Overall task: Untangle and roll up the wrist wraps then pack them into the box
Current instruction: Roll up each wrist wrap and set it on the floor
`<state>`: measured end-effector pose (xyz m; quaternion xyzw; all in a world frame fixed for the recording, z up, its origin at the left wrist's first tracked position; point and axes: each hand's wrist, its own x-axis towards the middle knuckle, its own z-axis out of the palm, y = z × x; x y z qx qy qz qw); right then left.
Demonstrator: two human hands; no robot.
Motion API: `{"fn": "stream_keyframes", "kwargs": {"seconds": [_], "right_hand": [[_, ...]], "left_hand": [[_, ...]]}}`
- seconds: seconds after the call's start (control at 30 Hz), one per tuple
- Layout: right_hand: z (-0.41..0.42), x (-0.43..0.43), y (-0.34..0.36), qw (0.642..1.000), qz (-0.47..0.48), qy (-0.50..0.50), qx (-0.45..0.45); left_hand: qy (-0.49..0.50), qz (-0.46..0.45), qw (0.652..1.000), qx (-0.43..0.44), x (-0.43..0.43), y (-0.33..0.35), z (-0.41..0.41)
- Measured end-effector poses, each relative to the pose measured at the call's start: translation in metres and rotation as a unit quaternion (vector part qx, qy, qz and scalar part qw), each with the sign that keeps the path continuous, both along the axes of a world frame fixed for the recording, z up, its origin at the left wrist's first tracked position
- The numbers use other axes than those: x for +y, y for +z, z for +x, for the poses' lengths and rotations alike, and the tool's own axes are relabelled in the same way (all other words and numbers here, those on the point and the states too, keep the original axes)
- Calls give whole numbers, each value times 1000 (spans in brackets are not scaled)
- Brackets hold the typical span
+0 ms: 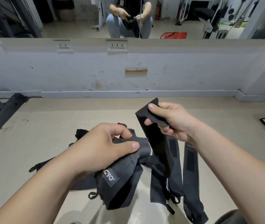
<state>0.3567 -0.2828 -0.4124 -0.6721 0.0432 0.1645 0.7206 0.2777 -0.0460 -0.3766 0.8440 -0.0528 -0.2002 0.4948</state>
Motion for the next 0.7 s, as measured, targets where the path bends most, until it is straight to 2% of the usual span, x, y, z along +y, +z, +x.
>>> {"fn": "stream_keyframes", "kwargs": {"seconds": [0.07,0.23,0.37,0.5,0.6,0.63,0.7], "right_hand": [[1,-2,0,1000,-7,9,-9],[-2,3,6,997,-44,56,-25],[-6,-3,16,995,-35,92,-33],[-13,-4,25,991,-60,108,-50],[-17,-1,27,991,-71,90,-68],[-18,-1,27,991,-68,89,-70],[-19,0,30,991,-63,99,-66]], "left_hand": [[-26,46,999,-3,2,-2,-1],[-52,17,998,19,2,3,0],[-88,14,996,-5,8,7,-2],[-81,-105,991,28,14,18,-4],[-134,-210,965,81,19,21,-5],[-129,-233,961,77,18,20,-5],[-84,-235,968,17,15,15,-2]]}}
